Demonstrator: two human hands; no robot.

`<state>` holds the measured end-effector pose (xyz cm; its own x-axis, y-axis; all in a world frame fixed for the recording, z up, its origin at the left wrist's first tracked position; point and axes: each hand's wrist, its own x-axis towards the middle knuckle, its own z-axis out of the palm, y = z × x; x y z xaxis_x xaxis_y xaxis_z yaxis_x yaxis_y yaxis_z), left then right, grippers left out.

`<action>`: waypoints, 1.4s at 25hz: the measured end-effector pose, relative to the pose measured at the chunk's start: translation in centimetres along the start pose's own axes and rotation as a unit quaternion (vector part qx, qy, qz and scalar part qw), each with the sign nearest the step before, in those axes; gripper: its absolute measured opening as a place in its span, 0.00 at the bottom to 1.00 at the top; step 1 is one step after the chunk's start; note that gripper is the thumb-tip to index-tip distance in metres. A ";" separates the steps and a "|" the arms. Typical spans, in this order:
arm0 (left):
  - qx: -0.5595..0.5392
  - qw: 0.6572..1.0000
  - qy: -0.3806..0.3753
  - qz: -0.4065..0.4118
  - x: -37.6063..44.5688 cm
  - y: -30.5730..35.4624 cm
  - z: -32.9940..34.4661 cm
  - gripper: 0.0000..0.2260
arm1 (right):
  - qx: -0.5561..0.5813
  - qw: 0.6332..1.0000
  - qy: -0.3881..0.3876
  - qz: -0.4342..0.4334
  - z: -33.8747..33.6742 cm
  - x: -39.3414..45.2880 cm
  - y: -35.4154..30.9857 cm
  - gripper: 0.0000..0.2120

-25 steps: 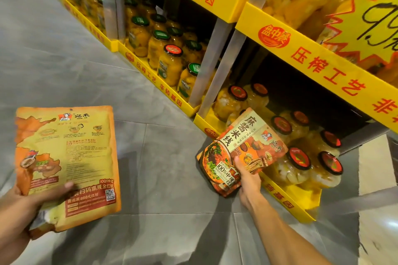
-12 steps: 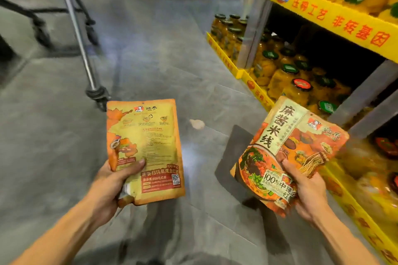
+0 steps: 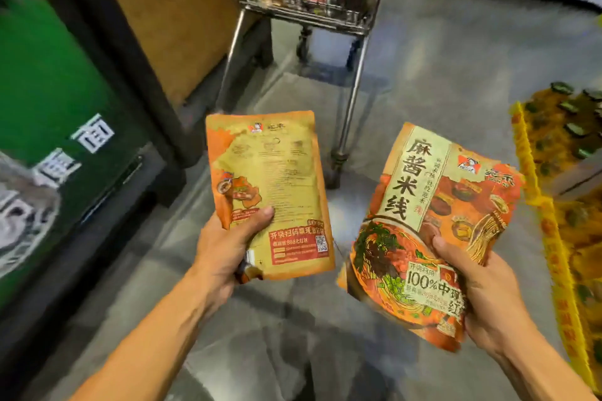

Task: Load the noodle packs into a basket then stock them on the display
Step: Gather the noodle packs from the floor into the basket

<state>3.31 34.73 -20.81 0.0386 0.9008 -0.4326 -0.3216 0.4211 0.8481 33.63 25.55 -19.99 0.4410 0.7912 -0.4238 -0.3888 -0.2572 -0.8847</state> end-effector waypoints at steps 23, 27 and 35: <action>-0.206 0.865 0.457 -0.025 -55.1 8.6 -34.1 0.40 | -0.327 0.805 -0.438 0.233 36.5 -40.1 1.4 0.19; -0.254 0.835 0.486 -0.055 -59.9 3.0 -37.6 0.36 | -0.399 0.763 -0.450 0.238 37.7 -43.3 7.3 0.17; -0.298 0.797 0.520 -0.073 -57.9 -3.0 -42.6 0.25 | -0.483 0.671 -0.499 0.261 41.6 -45.0 17.7 0.17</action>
<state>-38.23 -23.23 -11.28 -0.5882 0.1412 -0.7963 -0.7900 0.1101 0.6031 -26.74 8.48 -8.50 -0.4987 0.3068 -0.8106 0.6384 -0.5026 -0.5830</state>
